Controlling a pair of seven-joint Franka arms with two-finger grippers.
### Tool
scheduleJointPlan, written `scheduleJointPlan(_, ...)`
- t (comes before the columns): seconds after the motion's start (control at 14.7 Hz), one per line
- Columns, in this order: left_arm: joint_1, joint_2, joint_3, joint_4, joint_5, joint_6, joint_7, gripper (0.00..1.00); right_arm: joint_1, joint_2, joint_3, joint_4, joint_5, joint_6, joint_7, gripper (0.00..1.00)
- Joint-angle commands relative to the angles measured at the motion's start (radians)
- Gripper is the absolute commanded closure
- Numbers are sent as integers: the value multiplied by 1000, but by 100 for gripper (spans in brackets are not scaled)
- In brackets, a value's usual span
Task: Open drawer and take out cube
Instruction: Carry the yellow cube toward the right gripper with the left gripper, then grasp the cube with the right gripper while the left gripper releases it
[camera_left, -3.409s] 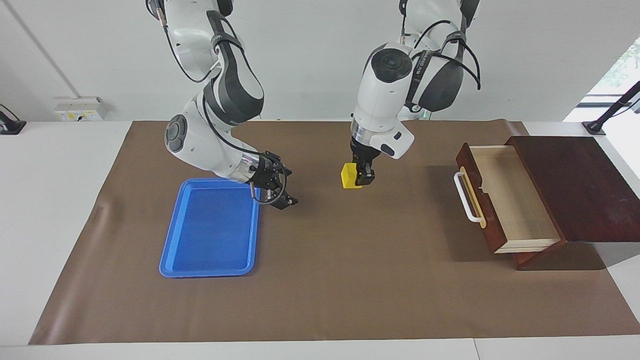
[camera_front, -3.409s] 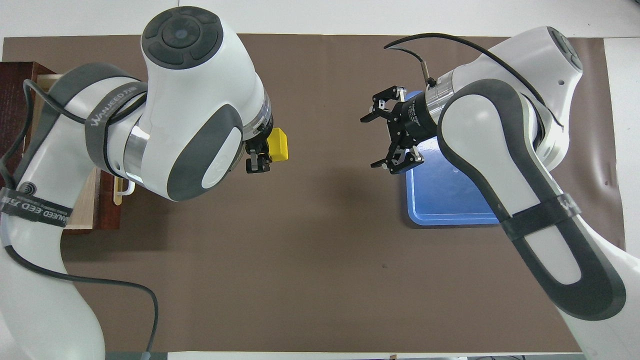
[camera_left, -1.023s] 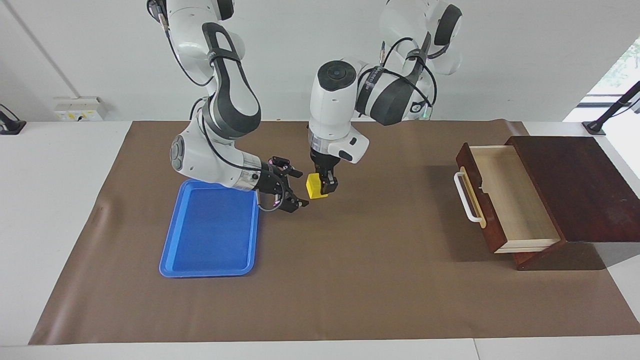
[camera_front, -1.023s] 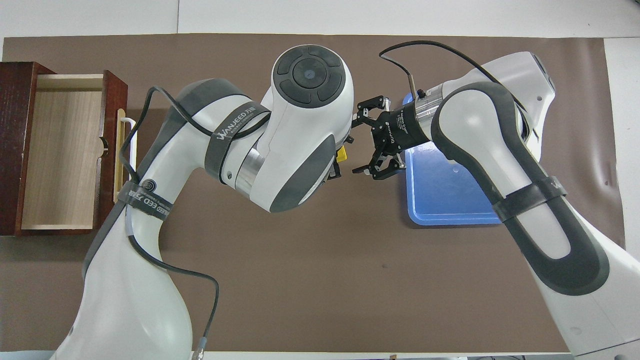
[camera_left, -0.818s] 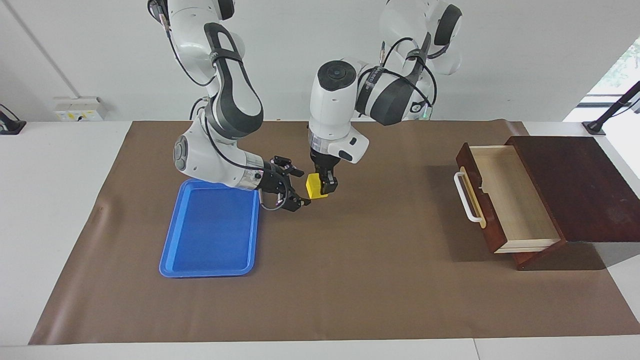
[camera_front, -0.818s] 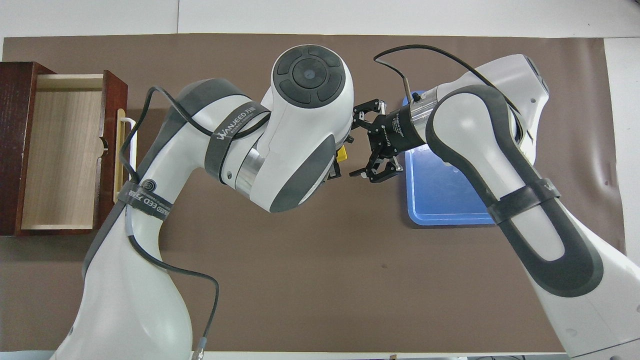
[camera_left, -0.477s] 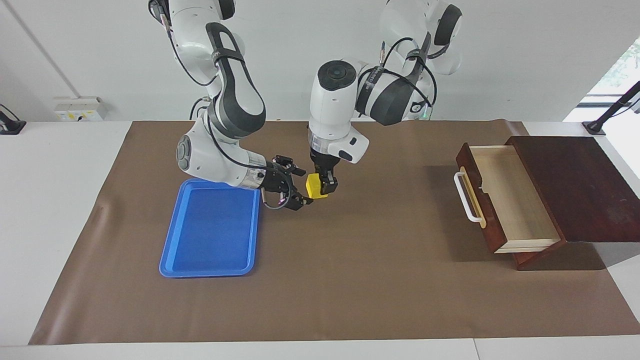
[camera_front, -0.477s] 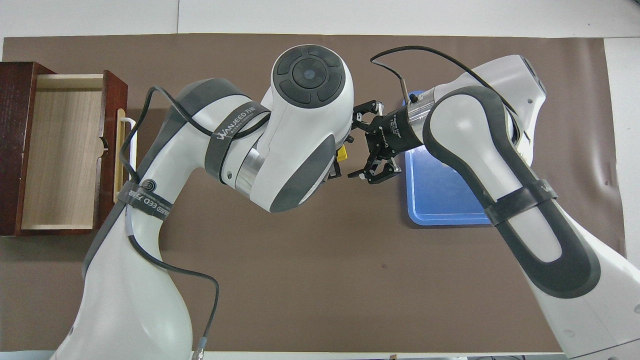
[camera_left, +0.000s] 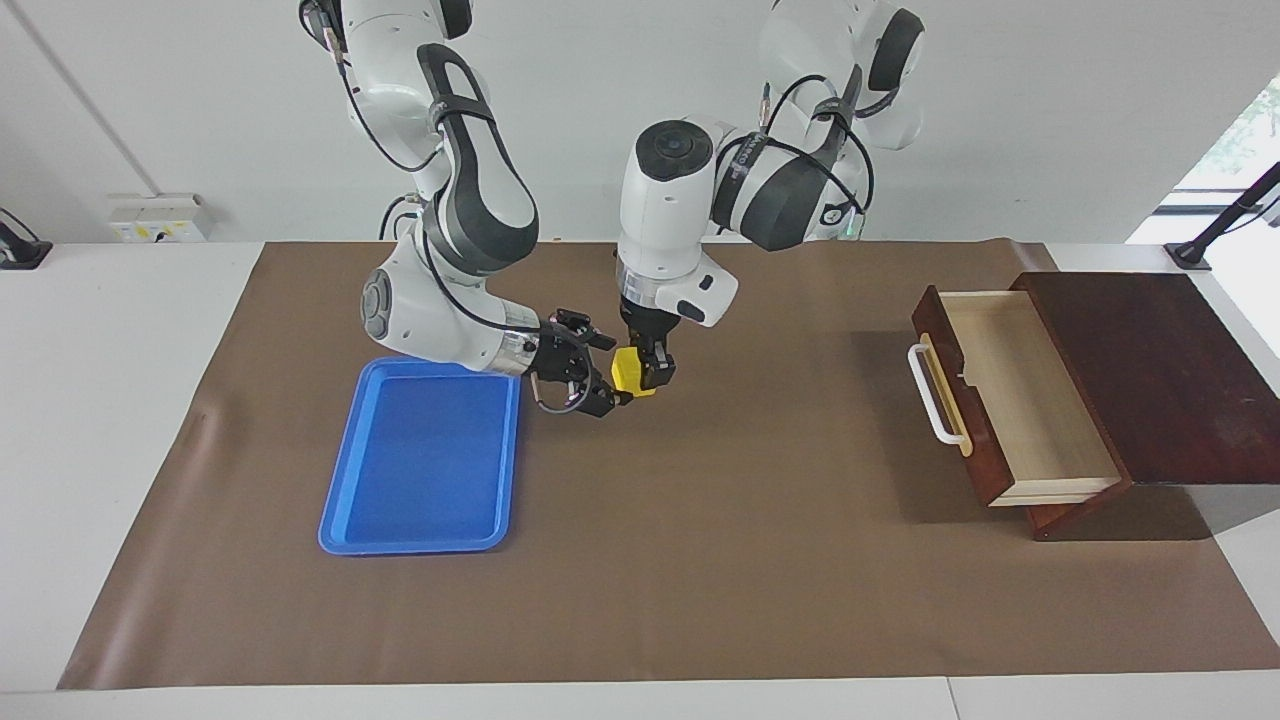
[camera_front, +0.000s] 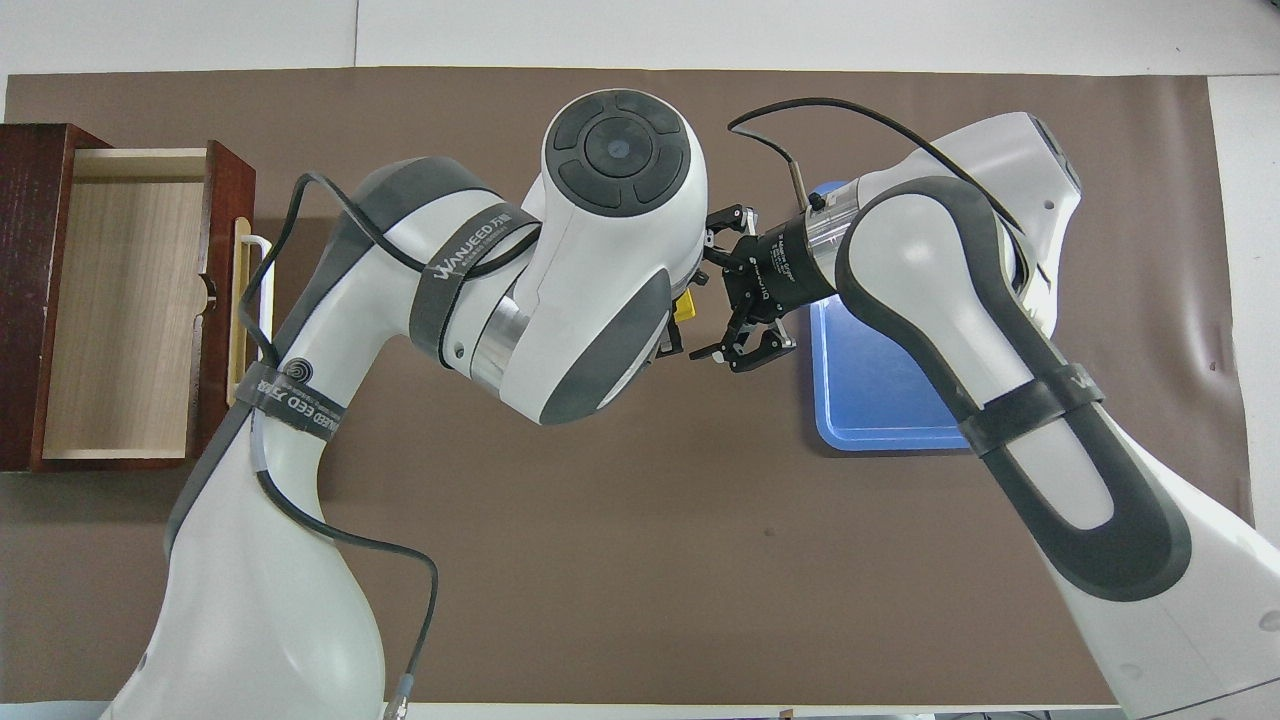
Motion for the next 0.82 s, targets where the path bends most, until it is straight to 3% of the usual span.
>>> scheduleJointPlan(0.0,-16,13,16,24,19,2,-20,100,-1,-16,0,-22,24,5,-36,2)
scheduleJointPlan(0.27,-16,13,16,24,19,4,-20,100,-1,-16,0,-22,24,5,-39,18)
scheduleJointPlan(0.48,-16,13,16,24,20,2,-19,100,-1,-16,0,-22,24,10,-39,41)
scheduleJointPlan(0.61,-16,13,16,24,23,2,-19,100,-1,-16,0,-22,24,10,-39,63)
scheduleJointPlan(0.75,-18,13,16,22,28,2,-19,100,-1,-15,0,-19,22,5,-44,100)
